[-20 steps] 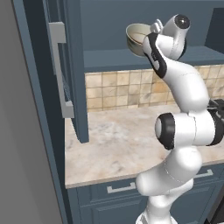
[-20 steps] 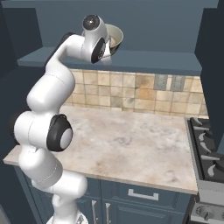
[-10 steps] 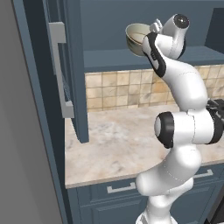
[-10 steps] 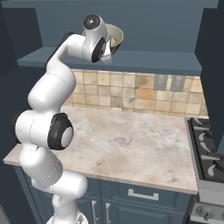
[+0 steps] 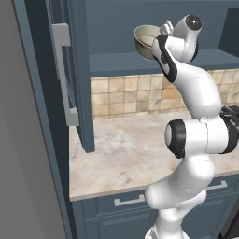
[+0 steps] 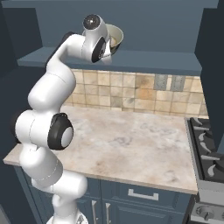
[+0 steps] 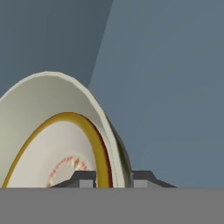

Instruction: Pick up the bowls on the counter and stack them on top of one another in the open cabinet. Place the smaller bowl on top of the larger bowl.

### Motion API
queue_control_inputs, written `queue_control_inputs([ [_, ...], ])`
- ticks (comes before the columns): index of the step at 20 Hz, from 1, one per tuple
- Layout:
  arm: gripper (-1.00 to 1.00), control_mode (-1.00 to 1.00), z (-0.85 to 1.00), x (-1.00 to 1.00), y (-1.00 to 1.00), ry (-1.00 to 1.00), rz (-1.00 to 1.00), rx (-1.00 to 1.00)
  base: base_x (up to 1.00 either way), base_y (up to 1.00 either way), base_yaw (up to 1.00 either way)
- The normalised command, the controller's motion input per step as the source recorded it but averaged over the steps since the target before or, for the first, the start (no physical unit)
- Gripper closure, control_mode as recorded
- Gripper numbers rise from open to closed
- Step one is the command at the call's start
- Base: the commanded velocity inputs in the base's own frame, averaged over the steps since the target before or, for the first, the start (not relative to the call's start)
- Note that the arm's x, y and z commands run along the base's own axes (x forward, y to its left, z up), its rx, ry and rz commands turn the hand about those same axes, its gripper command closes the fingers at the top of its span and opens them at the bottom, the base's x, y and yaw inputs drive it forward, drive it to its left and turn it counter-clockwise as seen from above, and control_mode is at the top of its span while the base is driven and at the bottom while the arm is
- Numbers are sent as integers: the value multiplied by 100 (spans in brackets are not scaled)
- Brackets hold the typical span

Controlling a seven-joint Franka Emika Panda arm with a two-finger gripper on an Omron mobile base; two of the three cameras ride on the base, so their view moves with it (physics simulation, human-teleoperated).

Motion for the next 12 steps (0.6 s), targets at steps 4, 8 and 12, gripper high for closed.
queue_control_inputs([
  [4, -100, -100, 0, 0, 0, 0, 0, 0, 0, 0, 0],
  [8, -100, -100, 1, 2, 0, 0, 0, 0, 0, 0, 0],
  [12, -100, -100, 10, 8, 0, 0, 0, 0, 0, 0, 0],
])
